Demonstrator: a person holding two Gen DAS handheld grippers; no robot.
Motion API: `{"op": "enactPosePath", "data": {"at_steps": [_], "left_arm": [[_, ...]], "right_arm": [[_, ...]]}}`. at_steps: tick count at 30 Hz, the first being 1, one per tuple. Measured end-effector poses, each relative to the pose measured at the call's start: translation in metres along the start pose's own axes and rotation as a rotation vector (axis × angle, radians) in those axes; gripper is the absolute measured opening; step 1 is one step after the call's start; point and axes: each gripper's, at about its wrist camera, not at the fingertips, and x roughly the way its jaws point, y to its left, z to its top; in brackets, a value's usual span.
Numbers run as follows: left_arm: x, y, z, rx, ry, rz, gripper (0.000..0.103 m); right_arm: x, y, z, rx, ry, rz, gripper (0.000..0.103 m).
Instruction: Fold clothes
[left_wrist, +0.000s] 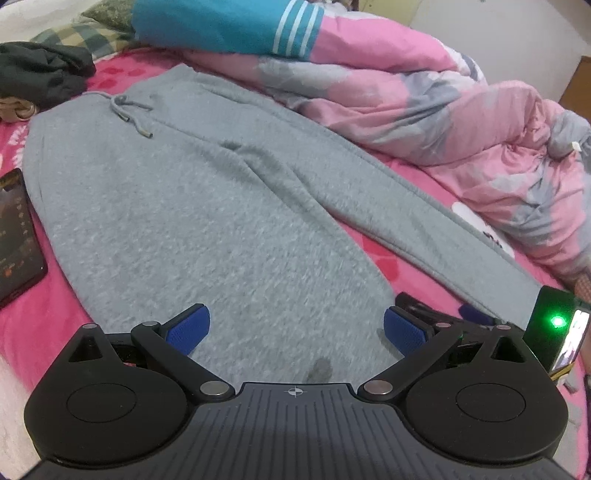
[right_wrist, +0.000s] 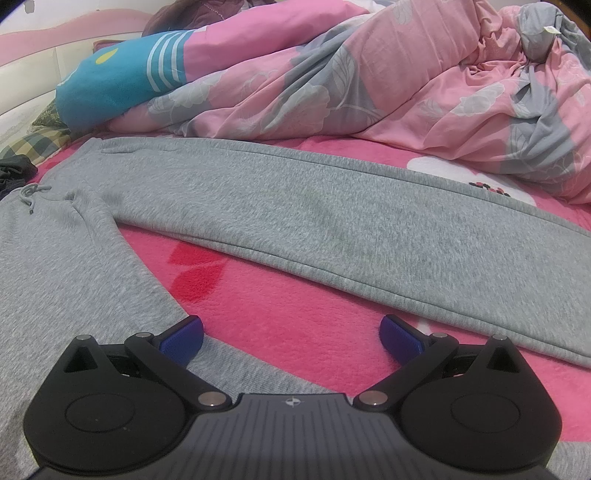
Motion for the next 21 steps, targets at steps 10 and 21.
{"op": "enactPosePath", "data": {"at_steps": [10,21], "left_arm": [[0.013,0.019,0.003,0.004,0.012,0.059,0.101],[0.022,0.017,0.0,0.093,0.04,0.115,0.102]], "right_arm": [[0.0,0.0,0.0,0.0,0.0,0.0,0.103],[0.0,0.0,0.0,-0.001,-0.002,0.0,0.103]]}}
